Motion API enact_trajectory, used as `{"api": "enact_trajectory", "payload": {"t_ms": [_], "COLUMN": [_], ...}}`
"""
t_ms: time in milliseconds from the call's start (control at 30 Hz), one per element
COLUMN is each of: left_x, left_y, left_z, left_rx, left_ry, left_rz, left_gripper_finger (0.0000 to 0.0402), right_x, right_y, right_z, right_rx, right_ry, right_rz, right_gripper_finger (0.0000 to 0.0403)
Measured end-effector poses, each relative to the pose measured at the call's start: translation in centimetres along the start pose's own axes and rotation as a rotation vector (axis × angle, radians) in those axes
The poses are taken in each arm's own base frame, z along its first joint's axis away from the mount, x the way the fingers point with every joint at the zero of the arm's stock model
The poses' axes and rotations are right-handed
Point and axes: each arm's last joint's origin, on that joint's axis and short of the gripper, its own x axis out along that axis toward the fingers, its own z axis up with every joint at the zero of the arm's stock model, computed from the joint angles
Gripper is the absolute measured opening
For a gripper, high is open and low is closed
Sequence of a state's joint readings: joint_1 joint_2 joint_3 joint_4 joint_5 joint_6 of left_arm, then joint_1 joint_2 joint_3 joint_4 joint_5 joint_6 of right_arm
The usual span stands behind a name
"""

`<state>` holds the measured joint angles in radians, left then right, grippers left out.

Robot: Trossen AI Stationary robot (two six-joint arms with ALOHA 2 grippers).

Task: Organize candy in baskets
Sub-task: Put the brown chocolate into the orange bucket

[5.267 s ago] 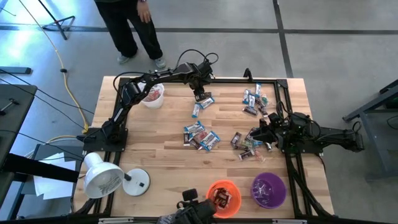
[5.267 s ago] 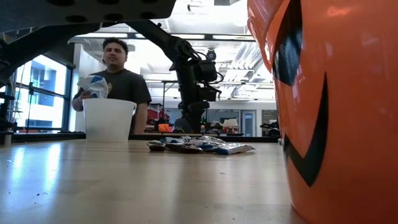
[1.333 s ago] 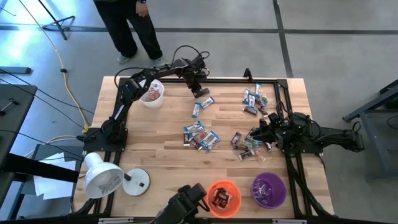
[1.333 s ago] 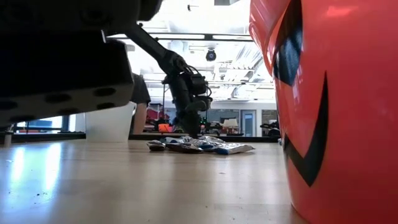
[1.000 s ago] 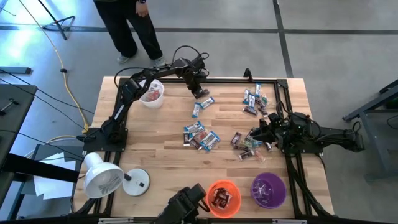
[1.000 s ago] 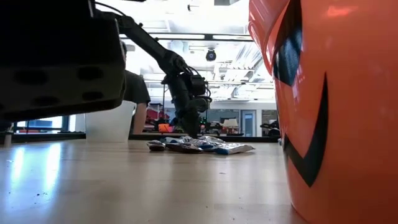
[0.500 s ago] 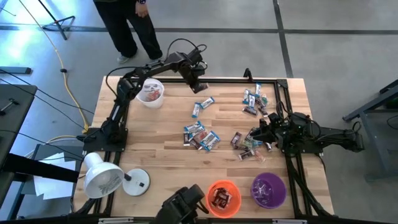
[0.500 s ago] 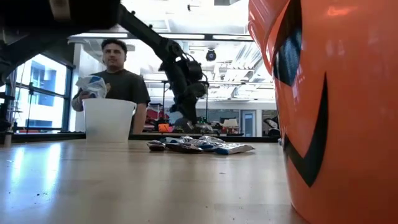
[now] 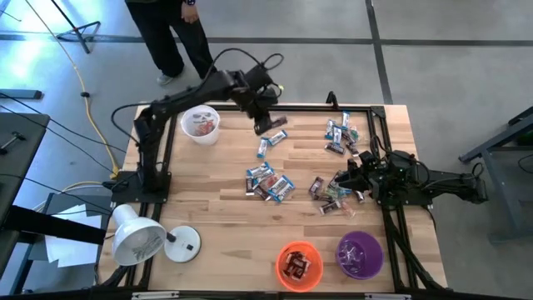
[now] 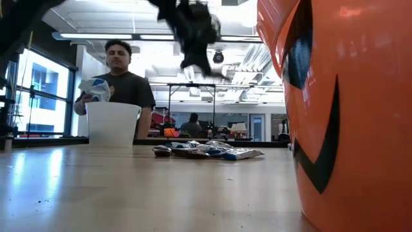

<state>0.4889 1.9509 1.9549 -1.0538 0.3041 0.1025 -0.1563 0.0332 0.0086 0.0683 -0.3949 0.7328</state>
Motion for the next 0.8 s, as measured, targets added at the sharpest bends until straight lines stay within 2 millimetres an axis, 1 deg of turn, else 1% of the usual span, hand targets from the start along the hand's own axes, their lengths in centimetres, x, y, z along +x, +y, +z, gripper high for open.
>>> {"api": "enact_trajectory", "payload": {"t_ms": [100,200,333,467,533,633,800], "left_x": [-1.3,-1.8,-1.2,-0.8,-0.4,-0.3,-0.4], "left_y": [-4.4,-8.9,-14.3,-18.5,-20.2,-22.0,-23.0], "left_z": [0.1,-0.1,-0.9,-1.8,-2.0,-2.4,-2.7], "left_rx": [0.050,0.116,0.201,0.248,0.258,0.248,0.169], "left_ry": [-0.025,-0.038,-0.027,-0.021,-0.051,-0.084,-0.100], "left_rz": [-0.018,-0.030,-0.078,-0.131,-0.125,-0.089,-0.071], "left_gripper_finger": [0.0000,0.0000,0.0000,0.0000,0.0000,0.0000,0.0000], "right_x": [0.0,0.0,0.0,0.0,0.0,0.0,0.0], "right_y": [0.0,0.0,0.0,0.0,0.0,0.0,0.0], "right_z": [0.0,0.0,0.0,0.0,0.0,0.0,0.0], "right_rx": [0.000,0.000,0.000,0.000,0.000,0.000,0.000], "right_ry": [0.000,0.000,0.000,0.000,0.000,0.000,0.000], "right_rz": [0.000,0.000,0.000,0.000,0.000,0.000,0.000], "right_gripper_finger": [0.0138,0.0138,0.0138,0.0138,0.0138,0.0138,0.0138]}}
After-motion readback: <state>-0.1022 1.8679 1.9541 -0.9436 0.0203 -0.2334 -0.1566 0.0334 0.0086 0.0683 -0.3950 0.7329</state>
